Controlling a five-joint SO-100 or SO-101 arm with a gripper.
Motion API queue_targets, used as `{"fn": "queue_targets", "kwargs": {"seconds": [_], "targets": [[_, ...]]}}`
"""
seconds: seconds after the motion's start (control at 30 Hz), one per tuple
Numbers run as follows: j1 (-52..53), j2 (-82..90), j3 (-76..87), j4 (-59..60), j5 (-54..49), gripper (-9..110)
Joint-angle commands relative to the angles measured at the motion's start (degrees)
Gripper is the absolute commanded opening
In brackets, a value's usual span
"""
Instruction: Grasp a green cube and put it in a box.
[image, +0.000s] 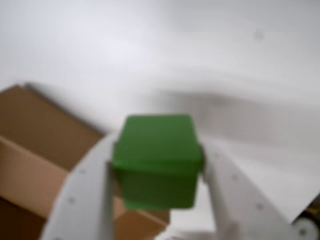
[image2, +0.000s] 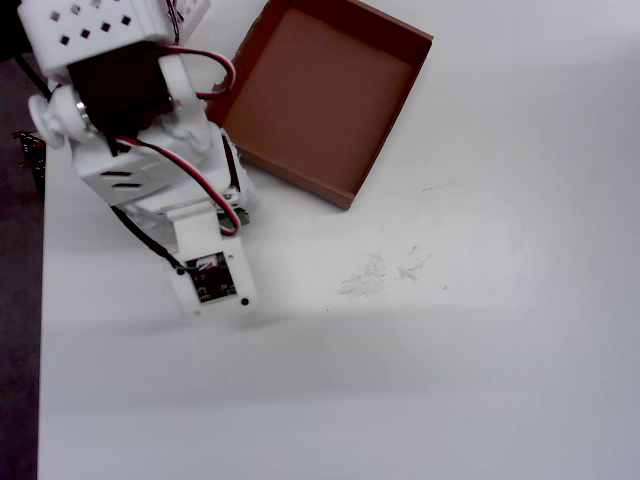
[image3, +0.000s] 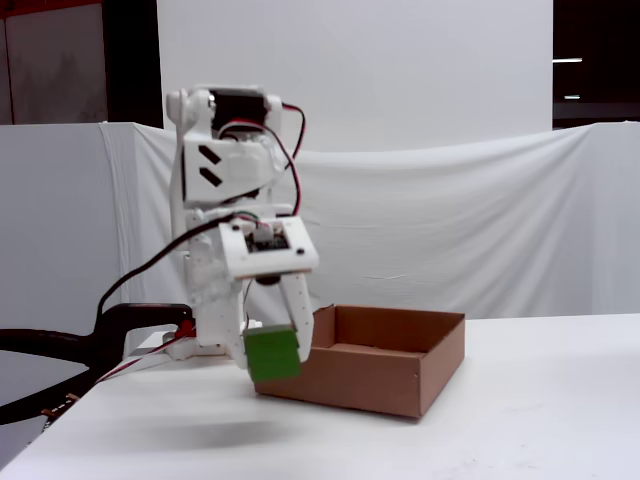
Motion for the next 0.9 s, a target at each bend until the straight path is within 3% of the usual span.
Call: {"fn": "queue_targets", "kwargs": {"seconds": [0.0,0.27,0.6,0.87], "targets": [[-2.37,10.20,-0.18,5.36,-0.44,14],[-13.71,19.95,5.01,13.10,2.29,14],[-25.93,3.69,1.93,6.33,11.78,13],[-30.76,0.18,1.85,4.75,13.97,13]]}}
